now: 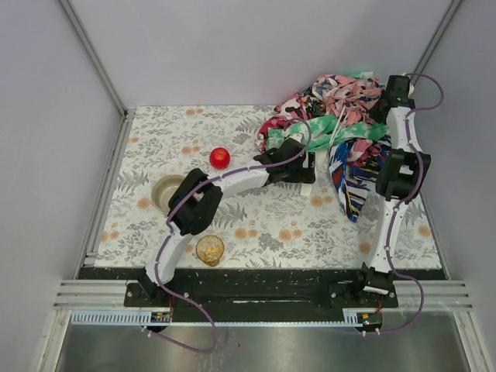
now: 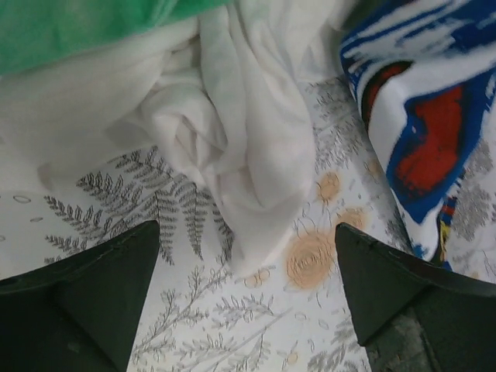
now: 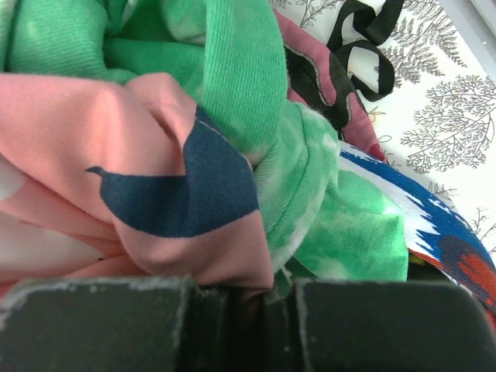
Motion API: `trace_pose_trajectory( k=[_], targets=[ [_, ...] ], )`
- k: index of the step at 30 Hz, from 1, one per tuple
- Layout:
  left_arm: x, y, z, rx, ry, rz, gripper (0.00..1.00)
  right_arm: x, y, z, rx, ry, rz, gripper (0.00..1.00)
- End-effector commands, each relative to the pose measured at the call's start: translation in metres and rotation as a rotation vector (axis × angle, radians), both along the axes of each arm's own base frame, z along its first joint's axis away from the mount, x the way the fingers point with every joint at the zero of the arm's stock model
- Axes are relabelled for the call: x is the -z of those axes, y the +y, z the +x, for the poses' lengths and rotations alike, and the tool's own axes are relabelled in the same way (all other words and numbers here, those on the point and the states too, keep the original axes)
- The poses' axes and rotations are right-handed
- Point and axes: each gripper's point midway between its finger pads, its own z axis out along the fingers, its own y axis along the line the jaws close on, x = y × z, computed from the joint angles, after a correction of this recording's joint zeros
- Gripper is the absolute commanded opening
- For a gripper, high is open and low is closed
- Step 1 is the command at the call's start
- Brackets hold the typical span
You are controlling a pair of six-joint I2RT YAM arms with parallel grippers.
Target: Pick out a specific cloth from the pile
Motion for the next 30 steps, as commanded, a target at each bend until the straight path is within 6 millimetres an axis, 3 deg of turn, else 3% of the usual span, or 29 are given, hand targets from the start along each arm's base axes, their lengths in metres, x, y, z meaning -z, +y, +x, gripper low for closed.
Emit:
trace_pose_trajectory(
  k=[1, 4, 6, 10, 13, 15, 17, 18, 20, 21, 22, 24, 25, 26, 28, 30],
  targets=[
    [-0.008, -0.006, 0.034, -0.159, -0.025, -0.003, 0.99, 0.08, 0.056, -0.039, -0.129, 0.221, 0.152, 0.0],
    [0.006, -0.019, 0.046, -0.186, -0.034, 0.007, 0.99, 0.075, 0.057, -0.043, -0.136, 0.212, 0.151, 0.0],
    [0.028, -0.024, 0.052, -0.204, -0.034, 0.046, 0.99, 0.074, 0.057, -0.046, -0.135, 0.212, 0.15, 0.0],
    [0.054, -0.042, 0.058, -0.222, 0.006, 0.015, 0.95, 0.066, 0.065, -0.046, -0.153, 0.179, 0.181, 0.0],
    [0.057, -0.054, 0.069, -0.226, -0.01, -0.014, 0.72, 0.061, 0.075, -0.045, -0.177, 0.163, 0.197, 0.0],
    [0.046, -0.057, 0.076, -0.23, -0.031, -0.034, 0.43, 0.062, 0.078, -0.044, -0.189, 0.161, 0.185, 0.0],
    [0.028, -0.056, 0.075, -0.199, -0.051, -0.036, 0.09, 0.065, 0.079, -0.042, -0.194, 0.164, 0.18, 0.0],
    [0.014, -0.053, 0.072, -0.178, -0.072, -0.027, 0.0, 0.065, 0.079, -0.043, -0.193, 0.168, 0.175, 0.0],
    [-0.019, -0.043, 0.063, -0.129, -0.123, -0.011, 0.0, 0.065, 0.075, -0.042, -0.184, 0.17, 0.163, 0.0],
    [-0.054, -0.035, 0.055, -0.098, -0.169, -0.024, 0.0, 0.066, 0.075, -0.043, -0.185, 0.174, 0.16, 0.0],
    [-0.076, -0.028, 0.048, -0.068, -0.204, -0.031, 0.0, 0.064, 0.075, -0.043, -0.181, 0.171, 0.159, 0.0],
    [-0.126, -0.012, 0.02, 0.027, -0.275, -0.079, 0.0, 0.065, 0.075, -0.043, -0.185, 0.172, 0.158, 0.0],
    [-0.137, -0.004, 0.004, 0.073, -0.304, -0.099, 0.0, 0.066, 0.073, -0.043, -0.182, 0.173, 0.151, 0.0],
    [-0.164, 0.008, -0.012, 0.113, -0.35, -0.14, 0.0, 0.067, 0.072, -0.043, -0.177, 0.18, 0.141, 0.0],
    [-0.194, 0.028, -0.048, 0.199, -0.393, -0.197, 0.0, 0.071, 0.068, -0.044, -0.167, 0.194, 0.13, 0.0],
    [-0.231, 0.054, -0.071, 0.221, -0.458, -0.226, 0.0, 0.072, 0.069, -0.045, -0.171, 0.203, 0.132, 0.0]
  ],
)
